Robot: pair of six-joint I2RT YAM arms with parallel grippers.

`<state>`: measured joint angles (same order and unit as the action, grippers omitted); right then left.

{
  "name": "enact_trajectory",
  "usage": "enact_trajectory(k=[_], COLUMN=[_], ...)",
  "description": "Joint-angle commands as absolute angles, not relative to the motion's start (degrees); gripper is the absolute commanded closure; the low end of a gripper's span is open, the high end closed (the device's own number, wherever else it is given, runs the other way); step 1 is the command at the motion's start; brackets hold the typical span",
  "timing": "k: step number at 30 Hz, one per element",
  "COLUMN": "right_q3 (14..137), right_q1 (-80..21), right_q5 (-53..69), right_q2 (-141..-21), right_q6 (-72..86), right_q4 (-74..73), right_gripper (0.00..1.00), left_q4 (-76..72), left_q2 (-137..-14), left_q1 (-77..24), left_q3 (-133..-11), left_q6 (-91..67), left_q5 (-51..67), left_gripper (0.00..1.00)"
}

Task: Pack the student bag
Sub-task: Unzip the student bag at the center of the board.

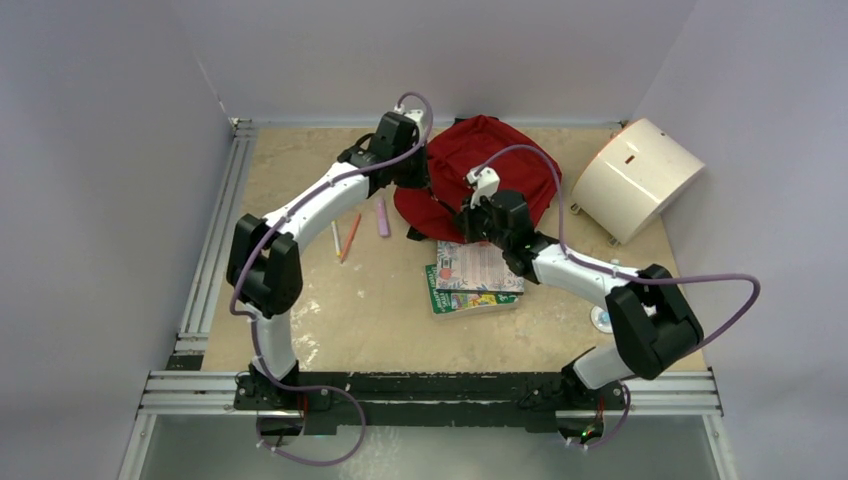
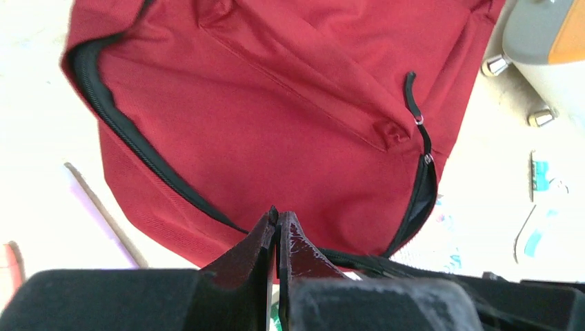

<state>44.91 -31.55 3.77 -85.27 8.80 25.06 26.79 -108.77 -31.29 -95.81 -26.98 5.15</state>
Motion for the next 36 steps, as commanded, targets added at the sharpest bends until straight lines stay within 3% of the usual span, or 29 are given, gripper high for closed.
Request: enact_trajectory(k=[1,19,36], right_q3=[44.5,48.8,48.9], right_q1=[-31.5,-31.5,-31.4], right_q5=[1.7,-1.4,-1.4], right_q2=[-82.3,-79.7,-76.1], right_q6=[9.1,11.8,12.9], right_q4=[21.8,14.6,8.9], right_gripper=[1.00,1.00,1.00], left_q4=[25.6,22.3,21.1], left_q2=[-109.2,-119.3,-128.4], left_q1=[-29.4,-22.7,-19.7], left_q3=[-101.1,-112.3,-122.3], left_q6=[-24.7,-18.5,-15.0], left_q5=[1.2,-1.7,4.2], left_gripper=[1.00,1.00,1.00])
